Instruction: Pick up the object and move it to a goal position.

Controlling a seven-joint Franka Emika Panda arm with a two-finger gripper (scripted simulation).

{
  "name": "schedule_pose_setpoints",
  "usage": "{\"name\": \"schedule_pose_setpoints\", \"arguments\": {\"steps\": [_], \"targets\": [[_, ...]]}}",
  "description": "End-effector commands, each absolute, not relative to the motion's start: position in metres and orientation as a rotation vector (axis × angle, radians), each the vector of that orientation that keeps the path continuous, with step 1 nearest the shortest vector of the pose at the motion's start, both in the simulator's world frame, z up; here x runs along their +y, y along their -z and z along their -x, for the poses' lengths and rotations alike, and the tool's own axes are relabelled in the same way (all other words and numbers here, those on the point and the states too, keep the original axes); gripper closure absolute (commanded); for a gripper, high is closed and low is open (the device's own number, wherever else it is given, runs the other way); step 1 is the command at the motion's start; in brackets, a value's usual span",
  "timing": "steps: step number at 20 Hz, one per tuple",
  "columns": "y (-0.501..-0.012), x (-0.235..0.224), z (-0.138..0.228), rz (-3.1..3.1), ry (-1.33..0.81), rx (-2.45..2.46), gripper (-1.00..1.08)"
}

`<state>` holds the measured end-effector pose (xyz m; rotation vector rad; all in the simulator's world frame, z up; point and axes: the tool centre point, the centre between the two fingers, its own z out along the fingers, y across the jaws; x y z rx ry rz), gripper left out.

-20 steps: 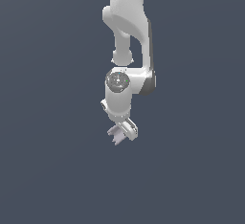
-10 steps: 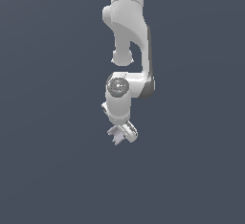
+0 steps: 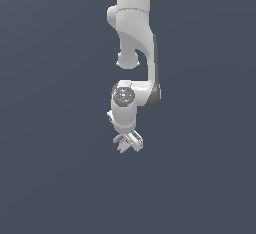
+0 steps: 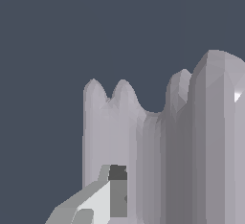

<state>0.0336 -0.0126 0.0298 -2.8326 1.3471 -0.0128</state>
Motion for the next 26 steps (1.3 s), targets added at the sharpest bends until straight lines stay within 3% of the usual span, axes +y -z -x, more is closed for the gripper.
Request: {"name": "schedule_pose_setpoints", "arguments": {"steps": [1, 16, 26], "targets": [[-0.024, -0.013, -0.030, 2.837, 0.000, 1.350, 1.08], [-0.043, -0.014, -0.032, 2.831, 0.017, 1.352, 1.08], [-0.108, -0.006, -0.021, 2.831, 0.014, 1.352, 1.08]]}}
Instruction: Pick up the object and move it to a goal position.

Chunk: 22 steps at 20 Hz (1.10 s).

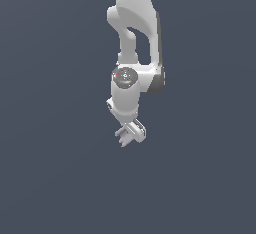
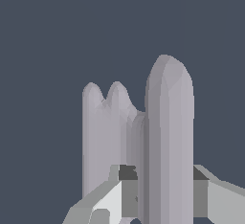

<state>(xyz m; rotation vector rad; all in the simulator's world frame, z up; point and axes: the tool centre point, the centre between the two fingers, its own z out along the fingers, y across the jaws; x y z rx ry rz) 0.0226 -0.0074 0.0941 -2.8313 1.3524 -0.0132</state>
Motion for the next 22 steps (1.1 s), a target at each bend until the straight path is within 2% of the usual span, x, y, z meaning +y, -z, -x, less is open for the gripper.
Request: {"name": "schedule_pose_setpoints", "arguments": {"steps": [1, 22], "targets": [[-0.117, -0.004, -0.019, 2.831, 0.013, 1.352, 1.08], [-0.363, 0.025, 0.020, 2.835, 0.006, 1.355, 1.08]]}}
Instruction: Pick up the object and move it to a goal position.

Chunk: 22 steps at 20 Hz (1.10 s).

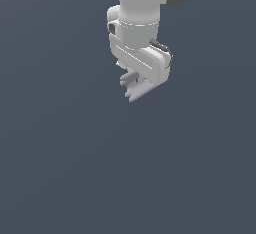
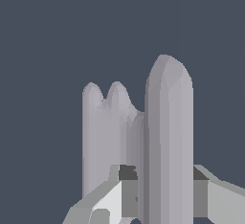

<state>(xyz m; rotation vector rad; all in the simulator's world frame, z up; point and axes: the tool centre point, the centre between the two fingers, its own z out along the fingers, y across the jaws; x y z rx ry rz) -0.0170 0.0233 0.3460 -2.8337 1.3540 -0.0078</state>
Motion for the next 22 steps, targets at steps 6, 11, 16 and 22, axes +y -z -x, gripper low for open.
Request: {"name": "schedule_pose_setpoints", "arguments": {"steps": [6, 11, 16, 22], "targets": [[-0.424, 0.033, 0.028, 2.835, 0.004, 1.353, 1.08], [-0.459, 0.038, 0.031, 2.836, 0.002, 1.352, 1.08], [-0.481, 0.042, 0.032, 2.836, 0.001, 1.351, 1.08], [-0.491, 0.043, 0.033, 2.837, 0.000, 1.350, 1.08]]}}
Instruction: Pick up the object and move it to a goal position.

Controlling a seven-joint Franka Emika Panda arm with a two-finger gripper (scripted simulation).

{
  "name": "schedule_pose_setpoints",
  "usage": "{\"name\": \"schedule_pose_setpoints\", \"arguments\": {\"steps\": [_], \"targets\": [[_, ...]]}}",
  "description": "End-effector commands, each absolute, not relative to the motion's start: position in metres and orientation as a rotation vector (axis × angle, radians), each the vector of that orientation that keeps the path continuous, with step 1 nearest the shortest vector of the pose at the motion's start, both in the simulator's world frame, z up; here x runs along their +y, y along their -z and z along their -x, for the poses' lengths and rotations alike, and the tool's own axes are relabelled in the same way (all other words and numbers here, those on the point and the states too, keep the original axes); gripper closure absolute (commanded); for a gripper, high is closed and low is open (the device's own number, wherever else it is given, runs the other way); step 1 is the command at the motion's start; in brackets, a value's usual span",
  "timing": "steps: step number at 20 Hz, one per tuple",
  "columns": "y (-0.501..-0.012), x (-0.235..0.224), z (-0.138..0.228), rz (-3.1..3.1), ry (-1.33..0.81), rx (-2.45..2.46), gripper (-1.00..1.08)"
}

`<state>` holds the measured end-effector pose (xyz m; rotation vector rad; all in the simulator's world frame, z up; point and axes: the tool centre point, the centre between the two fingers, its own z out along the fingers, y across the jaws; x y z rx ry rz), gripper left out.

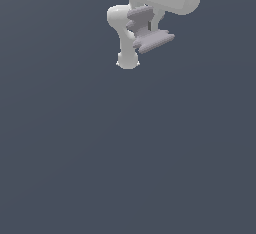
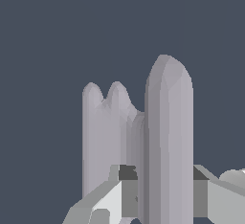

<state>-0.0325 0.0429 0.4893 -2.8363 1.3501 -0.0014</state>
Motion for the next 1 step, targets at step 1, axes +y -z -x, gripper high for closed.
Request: {"name": "schedule_pose_setpoints", "arguments": {"steps": [1], "targets": [[-0.4913, 0.0432, 0.0326, 2.837, 0.000, 1.350, 1.08]]}}
